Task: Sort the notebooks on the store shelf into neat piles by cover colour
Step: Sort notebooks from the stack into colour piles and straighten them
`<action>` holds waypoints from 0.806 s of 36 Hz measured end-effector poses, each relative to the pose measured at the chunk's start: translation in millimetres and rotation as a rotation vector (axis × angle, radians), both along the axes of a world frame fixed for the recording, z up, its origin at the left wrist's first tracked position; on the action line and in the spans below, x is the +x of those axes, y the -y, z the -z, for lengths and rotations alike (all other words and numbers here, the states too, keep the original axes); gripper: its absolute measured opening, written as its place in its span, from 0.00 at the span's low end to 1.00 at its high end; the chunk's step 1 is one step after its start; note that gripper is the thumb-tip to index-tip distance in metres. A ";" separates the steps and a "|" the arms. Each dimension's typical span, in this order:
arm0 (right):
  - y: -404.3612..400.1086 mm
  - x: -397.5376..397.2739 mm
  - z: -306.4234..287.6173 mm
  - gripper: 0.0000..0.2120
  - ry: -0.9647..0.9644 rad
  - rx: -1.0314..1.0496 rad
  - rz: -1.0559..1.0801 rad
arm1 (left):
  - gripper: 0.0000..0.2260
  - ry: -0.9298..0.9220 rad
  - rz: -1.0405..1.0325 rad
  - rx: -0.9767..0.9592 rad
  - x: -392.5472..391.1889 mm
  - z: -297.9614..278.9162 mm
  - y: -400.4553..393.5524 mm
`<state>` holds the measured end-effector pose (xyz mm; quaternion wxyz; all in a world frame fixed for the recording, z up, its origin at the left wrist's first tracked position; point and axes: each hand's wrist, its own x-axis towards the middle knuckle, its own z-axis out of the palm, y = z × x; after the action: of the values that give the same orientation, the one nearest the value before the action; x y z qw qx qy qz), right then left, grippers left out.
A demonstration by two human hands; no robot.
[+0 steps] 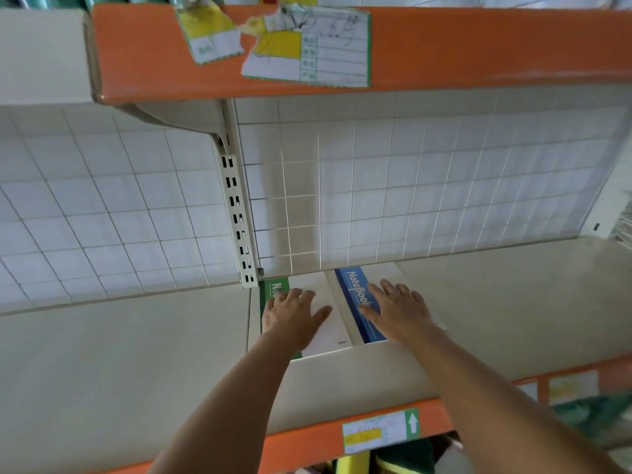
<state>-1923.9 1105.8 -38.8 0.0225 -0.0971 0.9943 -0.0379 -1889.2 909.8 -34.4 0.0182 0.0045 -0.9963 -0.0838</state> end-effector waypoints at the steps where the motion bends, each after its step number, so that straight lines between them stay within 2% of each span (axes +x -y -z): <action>1: -3.3 2.2 -1.2 0.30 -0.002 0.007 0.003 | 0.27 -0.005 0.009 -0.006 -0.6 -1.4 -3.2; 15: -100.2 47.1 -20.5 0.29 -0.035 0.041 0.176 | 0.22 -0.066 0.197 -0.140 2.4 -30.4 -85.3; 22: -193.0 82.5 -27.8 0.29 -0.046 0.024 0.276 | 0.23 -0.111 0.326 -0.228 10.1 -37.4 -164.2; 29: -312.8 128.6 -38.5 0.28 -0.065 0.016 0.349 | 0.23 -0.116 0.374 -0.158 26.3 -45.6 -279.4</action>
<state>-1795.3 1418.6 -0.3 -0.0157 0.0761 0.9965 -0.0302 -1862.9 1189.3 11.2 0.0598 -0.1866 -0.9806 -0.0076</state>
